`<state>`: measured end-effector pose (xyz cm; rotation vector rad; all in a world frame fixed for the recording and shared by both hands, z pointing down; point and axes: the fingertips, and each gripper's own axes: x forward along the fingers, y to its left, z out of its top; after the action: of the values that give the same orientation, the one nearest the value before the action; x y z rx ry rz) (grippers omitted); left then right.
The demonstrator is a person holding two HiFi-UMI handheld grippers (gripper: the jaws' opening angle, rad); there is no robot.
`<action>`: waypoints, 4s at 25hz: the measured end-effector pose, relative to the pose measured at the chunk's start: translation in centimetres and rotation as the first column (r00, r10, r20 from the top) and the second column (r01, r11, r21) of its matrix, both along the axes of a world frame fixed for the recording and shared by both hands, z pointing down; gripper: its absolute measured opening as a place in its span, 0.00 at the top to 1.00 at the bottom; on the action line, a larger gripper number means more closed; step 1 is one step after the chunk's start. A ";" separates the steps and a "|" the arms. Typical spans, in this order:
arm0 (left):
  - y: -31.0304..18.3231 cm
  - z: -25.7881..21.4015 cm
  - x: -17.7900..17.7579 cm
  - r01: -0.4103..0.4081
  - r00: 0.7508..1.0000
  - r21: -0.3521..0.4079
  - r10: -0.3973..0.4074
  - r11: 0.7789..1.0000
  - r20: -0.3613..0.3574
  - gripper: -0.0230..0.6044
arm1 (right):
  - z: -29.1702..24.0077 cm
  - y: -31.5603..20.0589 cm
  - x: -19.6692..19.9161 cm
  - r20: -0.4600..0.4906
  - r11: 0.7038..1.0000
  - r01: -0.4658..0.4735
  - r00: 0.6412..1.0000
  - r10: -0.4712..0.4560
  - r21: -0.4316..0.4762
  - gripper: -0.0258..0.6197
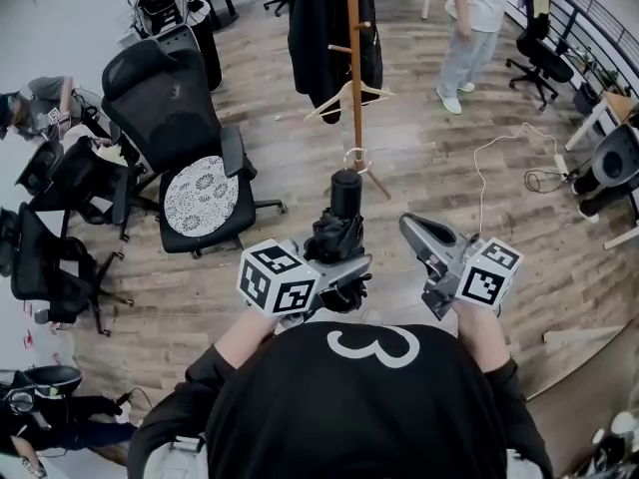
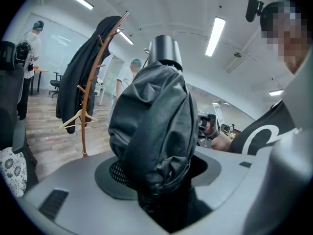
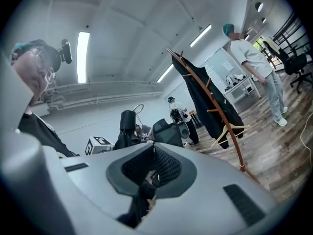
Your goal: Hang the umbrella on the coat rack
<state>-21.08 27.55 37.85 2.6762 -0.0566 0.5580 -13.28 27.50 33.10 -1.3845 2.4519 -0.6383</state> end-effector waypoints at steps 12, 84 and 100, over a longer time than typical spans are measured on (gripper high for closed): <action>-4.1 0.2 10.2 0.037 0.999 0.016 -0.037 0.999 0.020 0.53 | 0.0 -4.1 10.0 0.017 0.999 0.037 0.999 -0.038 0.018 0.92; -44.8 6.2 26.4 0.140 0.981 -0.036 -0.134 0.989 0.139 0.53 | 5.0 -42.4 27.1 0.119 0.988 0.059 0.992 -0.042 -0.143 0.92; -50.0 7.9 29.2 0.330 0.923 -0.057 -0.310 0.942 0.228 0.53 | 5.9 -49.8 31.1 0.190 0.943 0.256 0.957 -0.218 -0.211 0.92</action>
<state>8.07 -22.45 45.77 2.4319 -0.5078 0.7198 17.78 -22.27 39.03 -1.0646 2.4921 -1.0824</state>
